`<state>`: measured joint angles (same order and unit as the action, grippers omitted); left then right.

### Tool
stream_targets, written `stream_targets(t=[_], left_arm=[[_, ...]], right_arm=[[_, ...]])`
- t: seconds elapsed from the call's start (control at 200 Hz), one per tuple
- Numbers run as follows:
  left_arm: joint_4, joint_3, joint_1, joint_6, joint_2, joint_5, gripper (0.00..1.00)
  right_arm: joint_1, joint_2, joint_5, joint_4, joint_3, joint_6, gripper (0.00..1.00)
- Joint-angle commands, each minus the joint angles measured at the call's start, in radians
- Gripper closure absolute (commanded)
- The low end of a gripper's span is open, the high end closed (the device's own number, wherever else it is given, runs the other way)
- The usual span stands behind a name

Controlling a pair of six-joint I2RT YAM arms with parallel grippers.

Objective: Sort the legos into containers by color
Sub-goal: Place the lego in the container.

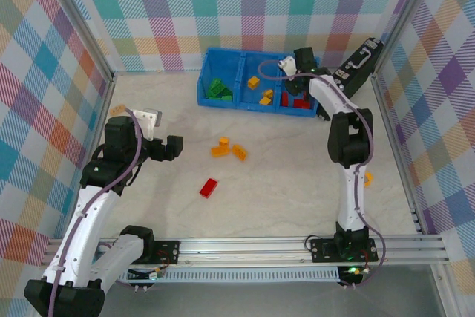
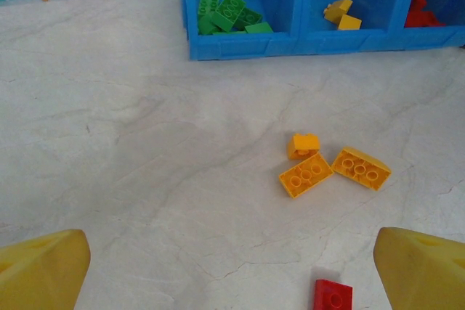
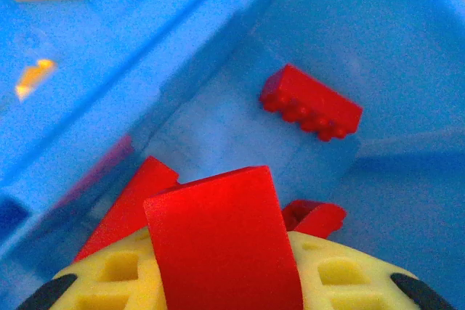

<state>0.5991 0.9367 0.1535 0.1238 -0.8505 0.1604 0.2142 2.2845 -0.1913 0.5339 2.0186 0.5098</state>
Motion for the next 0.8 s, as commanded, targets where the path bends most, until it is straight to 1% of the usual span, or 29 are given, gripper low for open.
stream_targets(t=[0.0,0.1,0.18,0.235,0.28,0.31,0.395,0.525,0.635,0.685,0.745,0.795], left_arm=[[-0.005,-0.01,-0.019,0.011,0.02,0.006,0.0],[-0.008,-0.009,-0.018,0.01,0.02,0.006,0.0],[-0.007,-0.007,-0.019,0.01,0.019,0.006,0.0],[-0.007,-0.006,-0.019,0.01,0.019,0.006,0.0],[-0.008,-0.005,-0.018,0.01,0.02,0.007,0.0],[-0.007,-0.005,-0.018,0.01,0.019,0.008,0.0],[-0.006,-0.002,-0.019,0.01,0.022,0.011,0.0],[-0.004,-0.002,-0.018,0.008,0.034,0.015,0.0],[-0.005,-0.002,-0.019,0.008,0.05,0.019,0.0],[-0.005,-0.002,-0.019,0.007,0.056,0.023,0.0],[-0.007,-0.002,-0.019,0.007,0.062,0.025,0.0],[-0.007,-0.004,-0.019,0.007,0.066,0.026,0.0]], right_arm=[[-0.022,0.021,-0.034,0.071,0.043,-0.039,0.75],[-0.022,0.017,-0.033,0.072,0.033,-0.045,0.7],[-0.022,0.005,-0.034,0.079,0.03,-0.046,0.62],[-0.022,-0.015,-0.036,0.079,0.02,-0.045,0.59],[-0.022,-0.036,-0.029,0.071,0.005,-0.049,0.54],[-0.022,-0.054,-0.014,0.07,-0.003,-0.049,0.5],[-0.021,-0.096,0.034,0.097,-0.011,-0.04,0.43],[-0.018,-0.166,0.157,0.131,-0.049,0.024,0.25],[-0.002,-0.242,0.226,0.131,-0.107,0.089,0.25],[0.015,-0.295,0.272,0.106,-0.16,0.138,0.25],[0.05,-0.375,0.328,0.048,-0.26,0.237,0.25],[0.092,-0.439,0.361,-0.017,-0.36,0.339,0.22]])
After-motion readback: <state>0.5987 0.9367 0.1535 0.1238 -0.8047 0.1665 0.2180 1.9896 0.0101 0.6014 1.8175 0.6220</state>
